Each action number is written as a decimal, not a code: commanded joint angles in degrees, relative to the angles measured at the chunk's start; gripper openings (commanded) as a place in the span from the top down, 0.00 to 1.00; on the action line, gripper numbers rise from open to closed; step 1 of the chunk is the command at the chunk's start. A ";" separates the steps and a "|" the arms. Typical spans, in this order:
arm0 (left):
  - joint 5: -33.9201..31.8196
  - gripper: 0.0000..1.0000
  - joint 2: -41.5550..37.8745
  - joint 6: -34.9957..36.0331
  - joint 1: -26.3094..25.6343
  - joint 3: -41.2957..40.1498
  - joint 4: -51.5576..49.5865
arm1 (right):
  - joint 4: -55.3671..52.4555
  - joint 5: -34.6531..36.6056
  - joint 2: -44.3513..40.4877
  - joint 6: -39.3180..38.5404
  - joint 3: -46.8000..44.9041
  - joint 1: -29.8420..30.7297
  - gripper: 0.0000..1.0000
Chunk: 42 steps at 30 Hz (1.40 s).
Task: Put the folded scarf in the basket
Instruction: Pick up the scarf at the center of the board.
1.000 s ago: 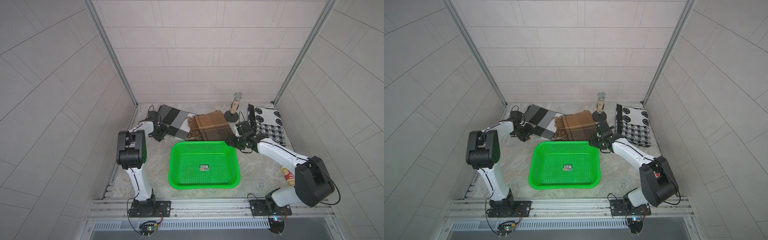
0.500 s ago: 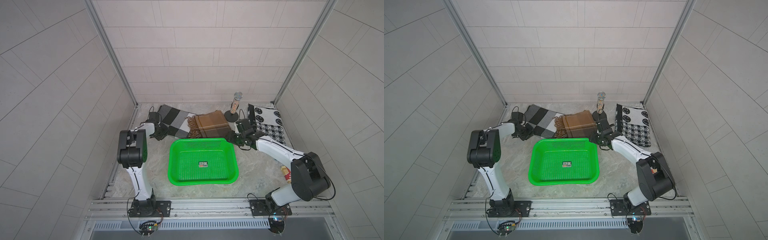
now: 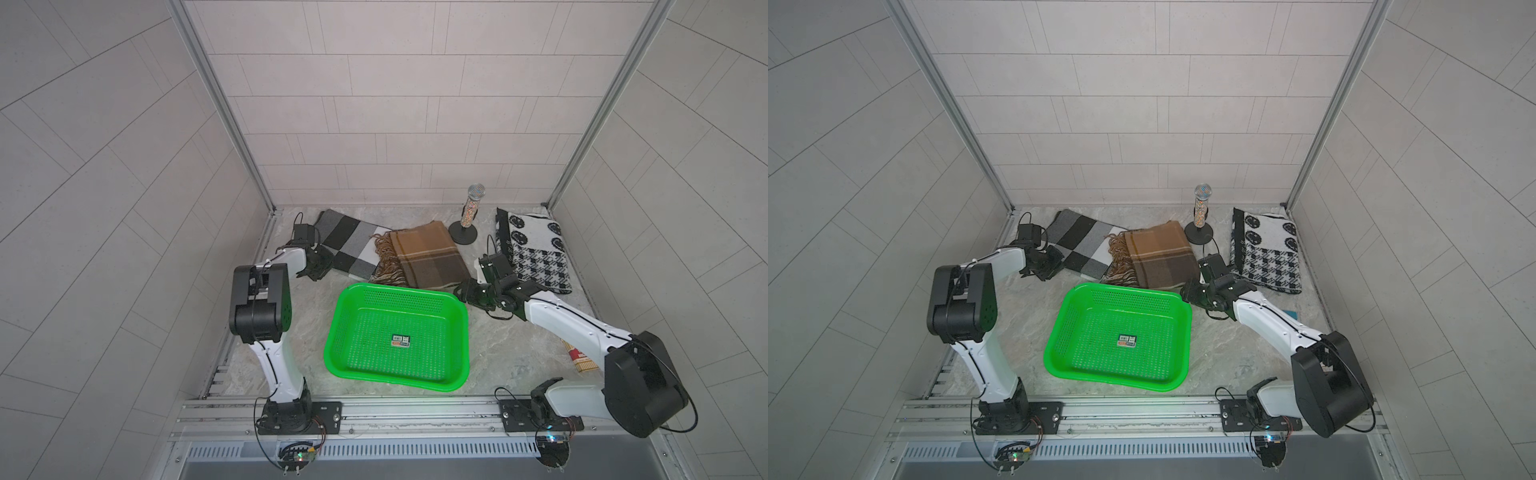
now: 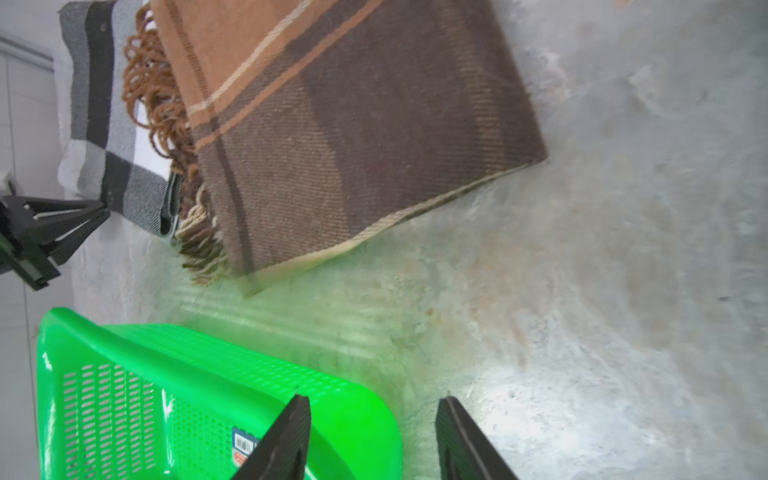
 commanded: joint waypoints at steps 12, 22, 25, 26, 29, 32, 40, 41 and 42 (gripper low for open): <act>-0.67 0.79 -5.85 -1.01 1.24 -3.52 1.01 | 2.56 4.97 2.38 -2.34 3.95 -2.13 0.45; -0.91 0.63 -12.65 0.79 0.90 -2.97 -3.85 | 15.38 -0.70 26.66 2.82 15.31 -1.57 0.53; -1.64 0.60 -15.42 1.99 0.44 -2.87 -5.73 | 15.54 -0.14 30.05 4.17 15.84 -1.19 0.55; -1.75 0.60 -16.01 2.25 0.13 -2.86 -6.07 | 15.01 0.35 30.66 4.48 15.71 -1.26 0.56; -1.39 0.59 -16.42 3.25 -0.93 -2.16 -6.99 | 13.16 1.60 30.93 4.81 13.93 -2.05 0.59; -0.81 0.58 -15.53 4.33 -2.07 -0.90 -7.72 | 10.56 3.08 27.88 4.28 10.15 -3.80 0.59; 1.59 0.58 -12.56 4.68 -4.00 0.32 -6.46 | 0.78 5.14 15.92 0.41 0.29 -10.58 0.60; 1.65 0.58 -12.44 4.78 -4.07 0.43 -6.53 | -0.28 5.83 14.38 0.30 -0.77 -11.25 0.60; 1.71 0.58 -12.16 4.92 -4.15 0.48 -6.58 | -1.58 6.67 12.51 0.16 -2.03 -12.06 0.60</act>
